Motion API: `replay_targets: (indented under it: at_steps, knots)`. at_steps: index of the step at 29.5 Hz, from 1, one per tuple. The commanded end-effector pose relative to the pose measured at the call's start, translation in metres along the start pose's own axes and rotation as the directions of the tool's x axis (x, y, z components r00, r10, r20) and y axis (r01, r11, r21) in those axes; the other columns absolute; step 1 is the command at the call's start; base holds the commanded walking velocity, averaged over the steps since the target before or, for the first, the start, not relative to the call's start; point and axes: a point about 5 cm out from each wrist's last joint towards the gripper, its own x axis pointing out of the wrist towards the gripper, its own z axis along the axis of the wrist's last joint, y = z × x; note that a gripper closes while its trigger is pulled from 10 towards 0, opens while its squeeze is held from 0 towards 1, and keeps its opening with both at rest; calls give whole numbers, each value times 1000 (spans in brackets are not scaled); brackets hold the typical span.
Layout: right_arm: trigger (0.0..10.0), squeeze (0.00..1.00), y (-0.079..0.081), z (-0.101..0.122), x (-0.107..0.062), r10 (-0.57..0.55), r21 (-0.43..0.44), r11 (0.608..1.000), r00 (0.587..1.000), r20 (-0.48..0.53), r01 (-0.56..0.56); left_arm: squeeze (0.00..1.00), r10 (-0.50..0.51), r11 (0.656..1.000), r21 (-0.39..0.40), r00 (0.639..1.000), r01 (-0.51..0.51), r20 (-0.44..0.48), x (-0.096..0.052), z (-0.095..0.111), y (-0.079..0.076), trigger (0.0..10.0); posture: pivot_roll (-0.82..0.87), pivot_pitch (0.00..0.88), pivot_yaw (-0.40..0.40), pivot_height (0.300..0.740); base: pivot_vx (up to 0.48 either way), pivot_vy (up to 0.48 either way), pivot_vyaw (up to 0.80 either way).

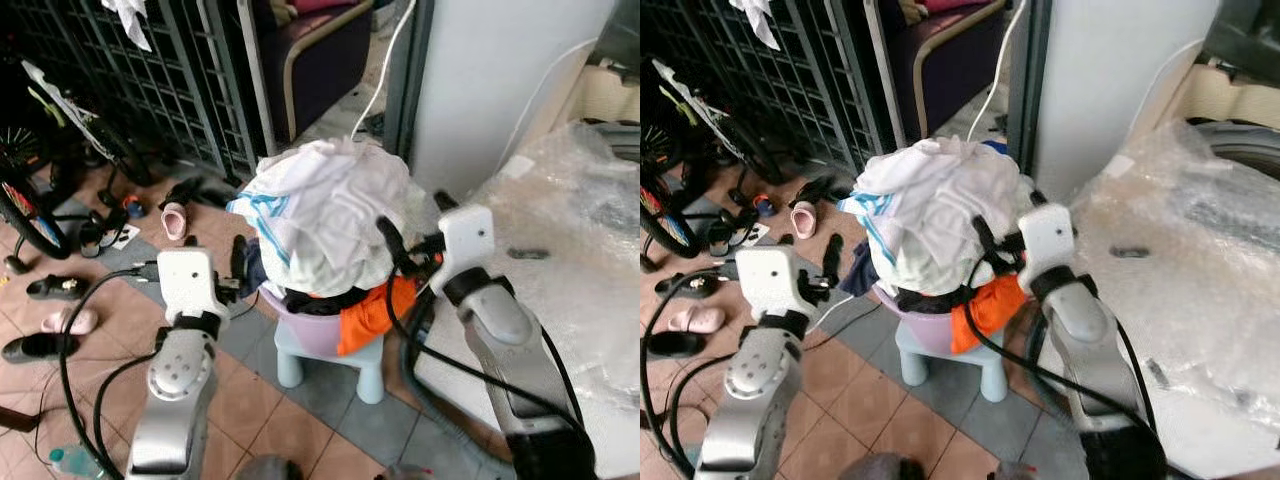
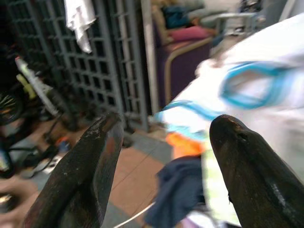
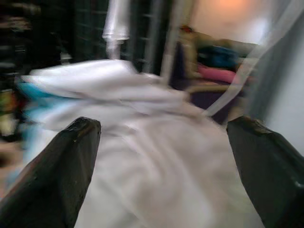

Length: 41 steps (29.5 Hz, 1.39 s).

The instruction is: Clothes washing

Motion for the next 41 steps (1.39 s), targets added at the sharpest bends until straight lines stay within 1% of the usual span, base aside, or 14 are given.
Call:
replay_targets:
  at_steps: [1,3,5,11,12,13,21,23,24,27,30,33,35,41]
  knots:
    - [10000,1000,-1,-3,2,22,-15,1000,1000,-18,-22,0,7,1000,4,1000,-7,-6,1,0,0,10000,-28,57,75,740,0,0,0]
    - [10000,1000,1,-1,5,51,-46,998,999,0,-51,0,9,1000,6,1000,-9,-4,1,0,0,10000,-28,57,75,740,0,0,0]
    - [10000,1000,4,2,7,80,-115,990,997,18,-78,0,11,1000,8,1000,-11,-5,0,0,0,10000,-28,57,75,740,0,0,800]
    - [10000,1000,3,3,19,50,-86,995,998,26,-48,0,-27,1000,-7,1000,27,7,-2,2,-2,10000,-13,62,70,740,0,0,800]
    - [10000,816,3,4,21,49,-82,996,998,27,-46,0,-26,1000,-7,1000,26,8,-2,2,-2,10000,-11,62,68,740,300,0,800]
    - [10000,0,3,4,22,45,-88,995,998,32,-42,0,-24,1000,-9,1000,24,7,-2,2,-2,10000,-10,63,68,740,304,0,681]
    - [10000,0,-2,-3,24,-14,-69,998,1000,-5,14,0,-20,1000,-14,1000,20,2,-3,1,-2,10000,-12,66,65,740,314,0,149]
    - [10000,0,-4,-5,25,-37,-86,996,999,-23,35,0,-21,1000,-15,1000,21,1,-3,1,-2,10000,-12,66,65,740,315,0,0]
    - [10000,0,-7,-8,26,-86,-182,980,995,-44,77,0,-19,1000,-14,1000,19,-4,-3,1,-2,10000,-13,67,64,740,277,0,0]
    - [10000,0,-8,-7,28,-119,-150,982,992,-30,113,0,-17,1000,-12,1000,16,-9,-3,0,-2,10000,-12,67,64,740,0,0,0]
    - [10000,0,-11,-3,30,-161,-197,968,987,-12,155,0,-12,1000,-12,1000,12,-6,-3,0,-1,10000,-12,67,64,740,0,0,0]
    - [10000,0,-8,1,30,-90,-217,972,996,18,91,0,-9,1000,-11,1000,9,-6,-3,0,-1,10000,-12,67,64,740,0,0,0]
    - [10000,0,-8,2,30,-85,-225,970,996,29,90,0,-8,1000,-11,1000,8,-6,-3,0,-1,10000,-12,67,64,740,0,0,0]
    - [10000,0,-11,5,50,-89,-241,966,996,28,94,0,-7,1000,-6,1000,6,-7,-2,1,-1,10000,-7,70,62,740,0,0,0]
